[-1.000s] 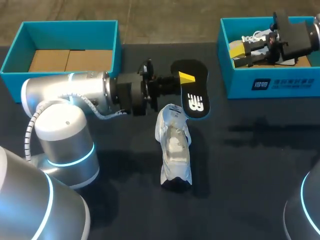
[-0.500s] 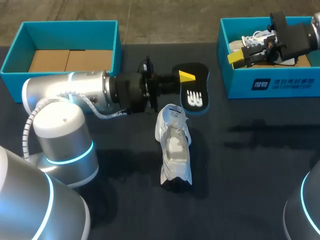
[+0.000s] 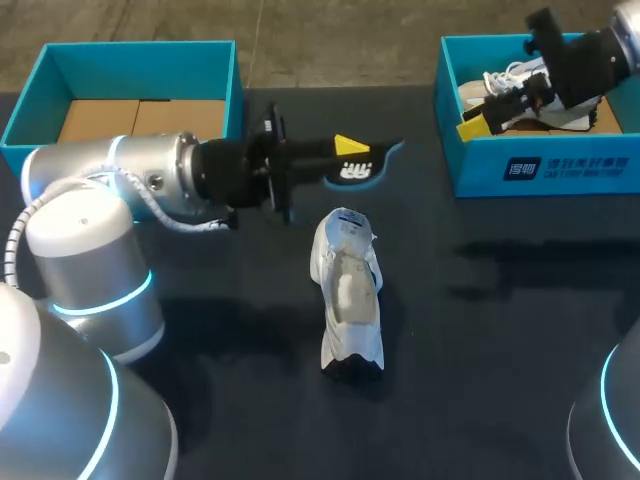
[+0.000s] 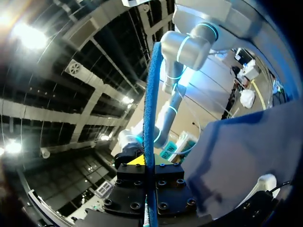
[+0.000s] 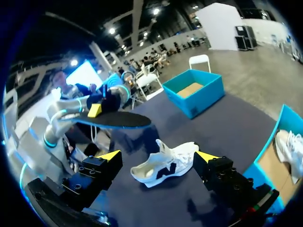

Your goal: Take the shoe out of the shoebox, open the shoe tongue, remove and reinsert the insole, then place the shoe into the shoebox

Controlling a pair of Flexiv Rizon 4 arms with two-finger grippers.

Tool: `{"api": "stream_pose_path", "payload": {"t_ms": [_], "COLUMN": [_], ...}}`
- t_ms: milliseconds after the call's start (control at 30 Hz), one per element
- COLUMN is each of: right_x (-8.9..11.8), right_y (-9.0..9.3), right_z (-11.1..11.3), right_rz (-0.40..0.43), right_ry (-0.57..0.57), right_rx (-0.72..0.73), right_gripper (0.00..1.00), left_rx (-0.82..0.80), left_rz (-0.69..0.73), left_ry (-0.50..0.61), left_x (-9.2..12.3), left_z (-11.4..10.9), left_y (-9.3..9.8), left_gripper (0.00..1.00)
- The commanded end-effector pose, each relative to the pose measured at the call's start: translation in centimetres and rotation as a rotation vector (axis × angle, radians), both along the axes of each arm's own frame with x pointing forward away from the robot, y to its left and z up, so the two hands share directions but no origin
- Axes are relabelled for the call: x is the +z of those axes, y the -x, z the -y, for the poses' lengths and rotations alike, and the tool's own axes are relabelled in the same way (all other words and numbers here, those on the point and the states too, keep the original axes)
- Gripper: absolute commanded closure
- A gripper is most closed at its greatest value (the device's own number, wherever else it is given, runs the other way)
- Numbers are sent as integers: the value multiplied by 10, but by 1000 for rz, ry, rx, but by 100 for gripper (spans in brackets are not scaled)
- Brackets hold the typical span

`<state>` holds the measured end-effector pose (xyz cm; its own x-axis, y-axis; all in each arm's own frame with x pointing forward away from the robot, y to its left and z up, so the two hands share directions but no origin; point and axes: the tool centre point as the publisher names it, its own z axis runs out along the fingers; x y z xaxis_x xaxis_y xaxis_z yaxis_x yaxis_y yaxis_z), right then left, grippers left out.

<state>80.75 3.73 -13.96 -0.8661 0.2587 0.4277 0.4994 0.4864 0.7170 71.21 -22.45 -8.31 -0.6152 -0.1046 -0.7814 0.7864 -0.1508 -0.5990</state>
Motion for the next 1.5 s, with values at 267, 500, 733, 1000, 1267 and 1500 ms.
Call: {"api": "stream_pose_path", "payload": {"t_ms": [267,500,733,1000,1267,1500], "right_x": [-7,-7,-14,-36,-53,-69], "right_y": [16,16,15,31,53,69], "right_z": [-6,-6,-1,15,10,-17], "right_rz": [42,42,84,255,282,284], "right_ry": [37,37,47,152,205,243], "right_rx": [67,67,65,44,105,181], "right_gripper": [0,0,0,0,0,0], "left_rx": [-3,-18,-15,-1,-3,-46], "left_rz": [-84,-128,-176,-206,-274,-301], "left_ry": [-17,-13,15,46,70,62], "left_x": [-5,-9,-12,-18,-22,-30], "left_z": [-20,-20,-20,-18,-14,-18], "left_y": [23,33,39,37,37,40], "left_gripper": [100,100,100,100,100,100]}}
